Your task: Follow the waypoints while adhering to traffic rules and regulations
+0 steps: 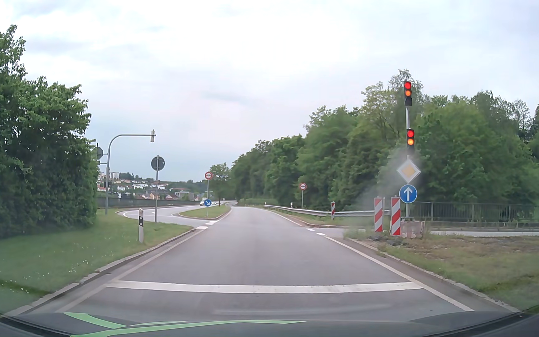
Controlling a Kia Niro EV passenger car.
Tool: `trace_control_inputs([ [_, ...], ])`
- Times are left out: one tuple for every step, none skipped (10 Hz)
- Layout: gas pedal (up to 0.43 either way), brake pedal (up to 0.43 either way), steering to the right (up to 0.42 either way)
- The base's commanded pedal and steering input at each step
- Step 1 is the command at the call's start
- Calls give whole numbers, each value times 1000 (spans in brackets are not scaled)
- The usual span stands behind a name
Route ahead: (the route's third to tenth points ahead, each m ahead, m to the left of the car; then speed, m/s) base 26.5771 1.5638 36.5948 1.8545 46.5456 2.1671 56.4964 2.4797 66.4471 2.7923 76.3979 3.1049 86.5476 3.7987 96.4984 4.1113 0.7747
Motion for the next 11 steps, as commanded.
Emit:
trace_control_inputs([
  [0, 12, -5],
  [0, 0, -5],
  [0, 0, -5],
  [0, 0, -5],
  [39, 0, -6],
  [130, 0, -6],
  [169, 0, -8],
  [177, 0, -9],
  [197, 0, -11],
  [209, 0, -12],
  [220, 0, -12],
])
